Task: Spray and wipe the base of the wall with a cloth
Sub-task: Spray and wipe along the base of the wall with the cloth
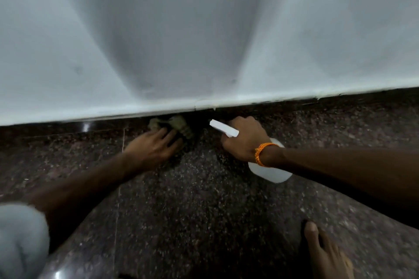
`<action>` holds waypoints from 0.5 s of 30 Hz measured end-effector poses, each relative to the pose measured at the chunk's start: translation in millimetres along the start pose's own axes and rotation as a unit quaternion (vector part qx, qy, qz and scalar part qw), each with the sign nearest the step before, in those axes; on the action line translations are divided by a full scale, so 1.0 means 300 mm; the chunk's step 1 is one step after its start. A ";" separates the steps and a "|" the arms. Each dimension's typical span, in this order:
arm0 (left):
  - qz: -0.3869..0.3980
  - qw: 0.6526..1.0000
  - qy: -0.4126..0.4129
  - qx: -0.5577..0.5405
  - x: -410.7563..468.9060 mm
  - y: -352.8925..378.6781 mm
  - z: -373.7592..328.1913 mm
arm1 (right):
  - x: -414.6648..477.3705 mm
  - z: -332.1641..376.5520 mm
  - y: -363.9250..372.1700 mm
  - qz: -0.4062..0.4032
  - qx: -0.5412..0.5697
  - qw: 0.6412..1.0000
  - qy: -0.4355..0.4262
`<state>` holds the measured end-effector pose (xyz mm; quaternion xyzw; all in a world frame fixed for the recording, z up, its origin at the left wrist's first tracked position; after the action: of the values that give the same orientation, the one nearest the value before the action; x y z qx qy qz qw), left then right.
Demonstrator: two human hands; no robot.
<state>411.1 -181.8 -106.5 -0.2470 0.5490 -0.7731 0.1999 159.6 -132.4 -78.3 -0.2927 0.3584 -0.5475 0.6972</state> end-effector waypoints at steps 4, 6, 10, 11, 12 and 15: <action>-0.014 0.987 0.129 0.090 0.148 0.001 0.034 | -0.028 -0.047 -0.020 0.005 0.000 1.000 0.010; -0.003 0.982 0.162 0.093 0.217 0.008 -0.003 | -0.033 -0.059 -0.044 0.005 0.000 1.000 0.019; -0.030 0.962 0.257 0.090 0.220 0.069 -0.024 | -0.039 -0.066 -0.066 0.014 -0.019 1.000 0.010; -0.040 0.959 0.262 0.099 0.218 0.067 0.012 | -0.039 -0.071 -0.079 0.009 -0.023 1.000 0.001; -0.038 0.955 0.278 0.097 0.202 0.091 0.051 | -0.048 -0.078 -0.093 0.000 -0.028 1.000 0.001; 0.007 0.928 0.281 0.244 0.089 0.104 0.165 | -0.056 -0.083 -0.129 -0.013 0.000 1.000 0.015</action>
<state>420.6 -244.2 -118.1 0.0404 0.3786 -0.9196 0.0970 115.4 -125.2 -58.4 -0.2895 0.3648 -0.5607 0.6846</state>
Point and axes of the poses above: each hand's wrist, its own x-axis towards the middle knuckle, its own y-axis out of the palm, z = x × y, the point moved 2 cm from there along x, towards the middle knuckle, and after that the axes turned 15 degrees about -y, right-handed, at the moved point
